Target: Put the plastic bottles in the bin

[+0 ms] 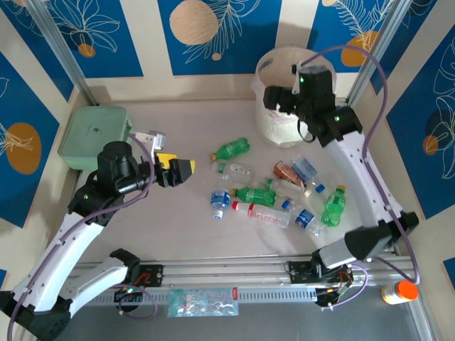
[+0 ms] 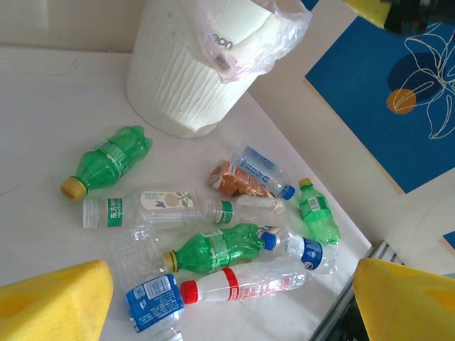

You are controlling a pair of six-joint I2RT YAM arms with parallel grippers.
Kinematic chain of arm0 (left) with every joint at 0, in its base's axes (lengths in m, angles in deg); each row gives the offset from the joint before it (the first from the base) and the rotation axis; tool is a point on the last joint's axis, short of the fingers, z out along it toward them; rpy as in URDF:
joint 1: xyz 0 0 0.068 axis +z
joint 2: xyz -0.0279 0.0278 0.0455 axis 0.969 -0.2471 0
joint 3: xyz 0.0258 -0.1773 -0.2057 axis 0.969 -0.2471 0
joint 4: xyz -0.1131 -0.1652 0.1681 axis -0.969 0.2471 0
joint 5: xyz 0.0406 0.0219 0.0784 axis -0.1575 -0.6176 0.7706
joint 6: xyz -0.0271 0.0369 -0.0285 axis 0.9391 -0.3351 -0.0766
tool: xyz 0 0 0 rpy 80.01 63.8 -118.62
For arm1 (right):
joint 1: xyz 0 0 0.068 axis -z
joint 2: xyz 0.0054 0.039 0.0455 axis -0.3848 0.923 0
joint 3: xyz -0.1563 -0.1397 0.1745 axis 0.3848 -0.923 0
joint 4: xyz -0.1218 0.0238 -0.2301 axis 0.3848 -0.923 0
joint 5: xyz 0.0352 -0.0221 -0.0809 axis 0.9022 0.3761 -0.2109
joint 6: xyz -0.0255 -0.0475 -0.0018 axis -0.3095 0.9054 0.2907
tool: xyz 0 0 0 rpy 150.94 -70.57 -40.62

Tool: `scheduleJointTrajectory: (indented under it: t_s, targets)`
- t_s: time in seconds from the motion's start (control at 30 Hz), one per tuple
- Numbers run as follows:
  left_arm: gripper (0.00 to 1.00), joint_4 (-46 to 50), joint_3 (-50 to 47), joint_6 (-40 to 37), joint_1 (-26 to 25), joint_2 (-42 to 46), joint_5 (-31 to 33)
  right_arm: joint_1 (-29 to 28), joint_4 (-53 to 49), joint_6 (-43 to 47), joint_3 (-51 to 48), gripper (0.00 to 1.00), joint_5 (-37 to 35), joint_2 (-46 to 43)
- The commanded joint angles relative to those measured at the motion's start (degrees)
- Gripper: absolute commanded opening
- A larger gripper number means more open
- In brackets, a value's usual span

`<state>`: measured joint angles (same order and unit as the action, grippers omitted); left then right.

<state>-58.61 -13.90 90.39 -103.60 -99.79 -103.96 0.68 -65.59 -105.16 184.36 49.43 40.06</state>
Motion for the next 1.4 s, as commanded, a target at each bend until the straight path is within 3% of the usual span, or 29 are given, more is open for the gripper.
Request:
scheduleJointTrajectory:
  t_s: [0.0, 0.3, 0.63, 0.87, 1.13, 1.37]
  targets:
    - [0.88, 1.3, -1.44, -0.21, -0.31, 1.78, 0.61, -2.5, 4.64, 0.24, -7.84, 0.91, 0.95, -6.64]
    - [0.88, -0.52, -3.92, 2.45, -0.32, 1.86, -0.31, -5.7, 4.94, -2.69, -28.84, 0.84, 4.09, -20.38]
    - [0.87, -0.72, -10.05, 7.03, -0.39, -2.78, 1.71, -12.09, 2.06, -9.5, -41.5, 0.82, 5.78, -23.79]
    - [0.9, 2.93, -6.68, 9.84, -4.53, -17.53, 9.17, -12.65, 1.8, -12.23, -44.07, 0.82, 4.82, -24.79]
    - [0.95, 2.55, -0.28, 10.97, -7.98, -34.22, 8.47, -12.45, 0.38, -12.24, -44.47, 0.82, 2.35, -27.17]
    - [0.97, 0.81, 3.52, 11.17, -9.08, -42.17, 6.65, -12.23, 0.55, -12.15, -45.41, 0.82, 2.26, -30.38]
